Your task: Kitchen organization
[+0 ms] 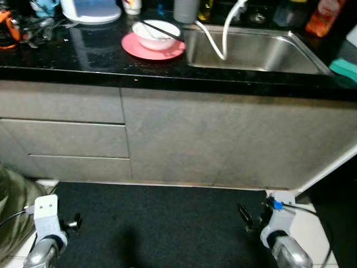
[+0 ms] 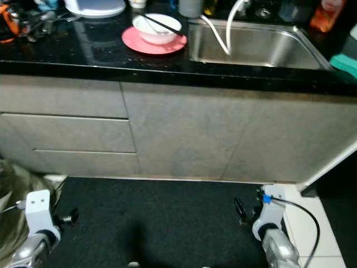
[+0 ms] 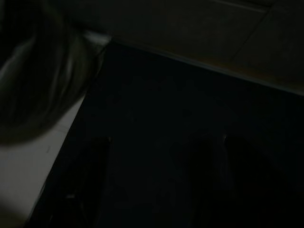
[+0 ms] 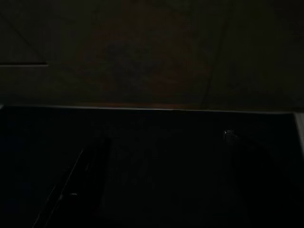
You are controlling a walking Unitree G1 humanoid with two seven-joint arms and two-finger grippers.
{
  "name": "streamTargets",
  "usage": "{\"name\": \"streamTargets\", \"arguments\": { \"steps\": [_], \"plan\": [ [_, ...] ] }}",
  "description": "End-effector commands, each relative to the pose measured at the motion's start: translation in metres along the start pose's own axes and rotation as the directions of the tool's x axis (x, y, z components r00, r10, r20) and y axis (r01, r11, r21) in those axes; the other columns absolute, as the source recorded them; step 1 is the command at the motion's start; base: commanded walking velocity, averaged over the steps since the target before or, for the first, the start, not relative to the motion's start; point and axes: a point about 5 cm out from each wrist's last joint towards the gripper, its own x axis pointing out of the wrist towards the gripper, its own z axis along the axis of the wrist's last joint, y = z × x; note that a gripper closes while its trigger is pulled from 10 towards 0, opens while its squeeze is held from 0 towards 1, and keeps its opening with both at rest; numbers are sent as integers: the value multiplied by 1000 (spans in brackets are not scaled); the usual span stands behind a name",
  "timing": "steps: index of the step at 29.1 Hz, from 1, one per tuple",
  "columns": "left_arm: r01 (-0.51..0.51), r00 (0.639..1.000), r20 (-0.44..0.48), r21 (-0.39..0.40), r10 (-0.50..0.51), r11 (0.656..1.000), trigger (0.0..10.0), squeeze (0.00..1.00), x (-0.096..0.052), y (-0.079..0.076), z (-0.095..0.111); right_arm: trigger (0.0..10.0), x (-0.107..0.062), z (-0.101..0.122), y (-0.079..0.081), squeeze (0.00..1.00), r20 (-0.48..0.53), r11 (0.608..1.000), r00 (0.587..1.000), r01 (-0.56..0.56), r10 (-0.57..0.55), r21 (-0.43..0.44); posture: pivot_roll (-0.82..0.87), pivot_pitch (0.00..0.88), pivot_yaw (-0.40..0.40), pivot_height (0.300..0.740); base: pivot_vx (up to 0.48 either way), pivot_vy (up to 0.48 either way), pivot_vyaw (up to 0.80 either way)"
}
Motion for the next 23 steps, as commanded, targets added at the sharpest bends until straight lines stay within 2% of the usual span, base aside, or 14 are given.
{"name": "streamTargets", "arguments": {
  "steps": [1, 4, 8, 9, 11, 19, 23],
  "plan": [
    [10, 998, -60, 13, -10, 1000, 10000, 0, 0, -11, -11, 10000, -1, -3, -4, 0, -33, 1000, 999, 12, -12, -6, 33, 151, -40, 740, 0, 0, 781],
    [18, 997, -75, 23, -17, 1000, 10000, 0, 2, -19, -12, 10000, 5, 2, -1, 0, -19, 1000, 1000, 3, -4, -16, 15, 151, -28, 740, 0, 0, 781],
    [59, 992, -116, 55, -52, 997, 10000, 0, 6, -39, -12, 10000, 15, 12, 6, 0, 15, 1000, 1000, -9, 9, -11, 14, 141, -12, 740, 0, 0, 780],
    [59, 992, -116, 55, -52, 997, 10000, 0, 6, -39, -12, 10000, 15, 12, 6, 0, 15, 1000, 1000, -9, 9, -11, 14, 141, -12, 740, 0, 0, 775],
    [67, 991, -123, 61, -59, 996, 10000, 0, 12, -46, -1, 10000, 19, 14, 13, 0, 30, 1000, 999, -27, 27, -16, 8, 134, 0, 740, 0, 0, 775],
    [61, 985, -164, 85, -47, 994, 10000, 0, 11, -47, -6, 10000, 22, 13, 18, 0, 39, 999, 999, -33, 34, -12, 14, 111, 9, 740, 0, 0, 777],
    [65, 974, -220, 80, -46, 995, 10000, 0, 5, -43, -22, 10000, 29, 28, 23, 0, 108, 998, 993, -56, 52, 32, 27, 90, 15, 740, 0, 0, 577]
  ]
}}
